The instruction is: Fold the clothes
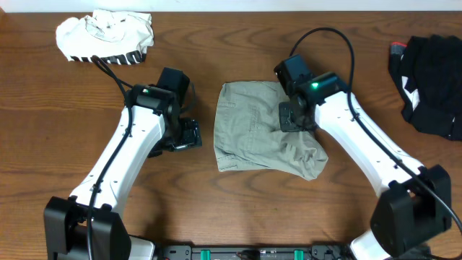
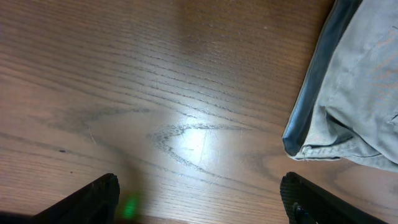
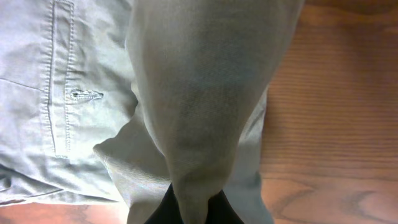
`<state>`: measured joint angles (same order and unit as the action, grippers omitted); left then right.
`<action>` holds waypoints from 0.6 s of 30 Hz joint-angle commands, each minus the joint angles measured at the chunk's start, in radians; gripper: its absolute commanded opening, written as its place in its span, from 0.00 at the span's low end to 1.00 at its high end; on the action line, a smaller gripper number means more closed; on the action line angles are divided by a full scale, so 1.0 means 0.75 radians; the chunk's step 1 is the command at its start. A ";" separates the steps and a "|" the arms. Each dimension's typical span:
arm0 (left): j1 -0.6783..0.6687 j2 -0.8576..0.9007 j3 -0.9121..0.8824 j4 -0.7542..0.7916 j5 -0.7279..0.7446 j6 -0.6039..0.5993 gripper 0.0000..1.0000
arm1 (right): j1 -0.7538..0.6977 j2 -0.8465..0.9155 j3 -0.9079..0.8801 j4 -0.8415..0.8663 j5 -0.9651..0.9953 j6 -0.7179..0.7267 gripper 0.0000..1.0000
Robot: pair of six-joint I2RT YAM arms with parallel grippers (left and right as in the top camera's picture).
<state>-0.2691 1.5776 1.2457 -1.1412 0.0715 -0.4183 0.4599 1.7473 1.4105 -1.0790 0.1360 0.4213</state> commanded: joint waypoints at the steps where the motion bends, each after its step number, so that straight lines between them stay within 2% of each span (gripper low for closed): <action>1: 0.007 0.004 0.007 -0.004 -0.006 0.007 0.85 | 0.028 0.036 -0.009 0.015 0.014 0.042 0.01; 11: 0.007 0.004 0.007 0.014 -0.007 0.007 0.85 | 0.069 0.035 0.084 0.074 -0.082 0.071 0.01; 18: 0.007 0.004 0.007 0.033 -0.006 0.007 0.85 | 0.120 0.036 0.110 0.102 -0.057 0.061 0.01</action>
<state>-0.2691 1.5776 1.2457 -1.1175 0.0715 -0.4183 0.5205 1.7710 1.4715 -1.0050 0.0940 0.4564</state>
